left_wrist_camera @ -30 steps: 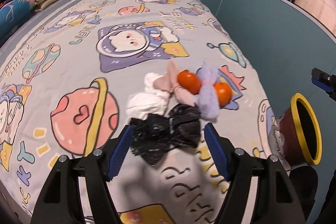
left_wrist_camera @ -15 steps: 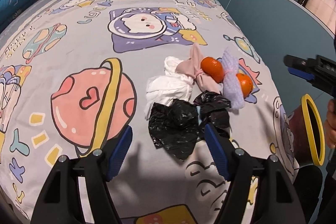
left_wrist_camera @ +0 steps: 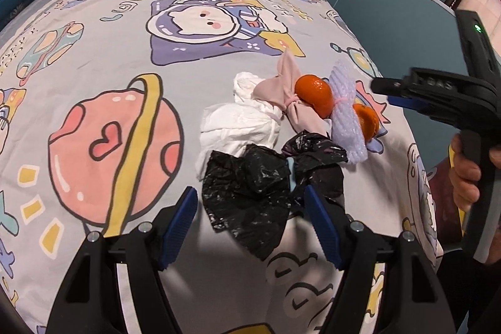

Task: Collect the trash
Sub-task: 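Grasp the second black plastic bag with the left tool while the right tool grasps the purple mesh net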

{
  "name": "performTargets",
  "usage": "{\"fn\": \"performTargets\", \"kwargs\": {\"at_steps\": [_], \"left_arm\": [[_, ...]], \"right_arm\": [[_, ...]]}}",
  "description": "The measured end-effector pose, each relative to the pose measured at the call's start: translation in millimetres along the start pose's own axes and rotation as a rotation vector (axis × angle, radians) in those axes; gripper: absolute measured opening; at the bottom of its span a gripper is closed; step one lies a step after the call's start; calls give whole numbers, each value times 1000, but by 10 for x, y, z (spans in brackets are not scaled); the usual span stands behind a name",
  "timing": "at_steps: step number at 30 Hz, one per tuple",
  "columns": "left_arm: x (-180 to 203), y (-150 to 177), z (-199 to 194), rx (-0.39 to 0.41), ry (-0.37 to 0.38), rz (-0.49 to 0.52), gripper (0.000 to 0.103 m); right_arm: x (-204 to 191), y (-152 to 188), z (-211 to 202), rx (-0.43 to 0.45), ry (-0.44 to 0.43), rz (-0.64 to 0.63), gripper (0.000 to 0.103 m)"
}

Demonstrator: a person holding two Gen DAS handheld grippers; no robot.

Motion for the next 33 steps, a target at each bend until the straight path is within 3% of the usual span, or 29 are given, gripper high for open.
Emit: {"fn": "performTargets", "kwargs": {"at_steps": [6, 12, 20, 24, 28, 33], "left_arm": [[26, 5, 67, -11, 7, 2, 66], [45, 5, 107, -21, 11, 7, 52], [112, 59, 204, -53, 7, 27, 26], [144, 74, 223, -63, 18, 37, 7], [144, 82, 192, -63, 20, 35, 5], [134, 85, 164, -65, 28, 27, 3]], "right_arm": [[67, -64, 266, -46, 13, 18, 37], [75, -104, 414, -65, 12, 26, 35], [-10, -120, 526, -85, 21, 3, 29], [-74, -105, 534, -76, 41, -35, 18], [-98, -86, 544, -77, 63, -64, 8], [-49, -65, 540, -66, 56, -51, 6]]}}
Point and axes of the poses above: each gripper's, at about its wrist camera, not at the fingertips, and z roughly the way its jaws point, x to its right, y to its underside, the point moved 3 cm from there along z, roughly the way its jaws point, and after that the axes turned 12 degrees about -y, right-handed, at the moved point
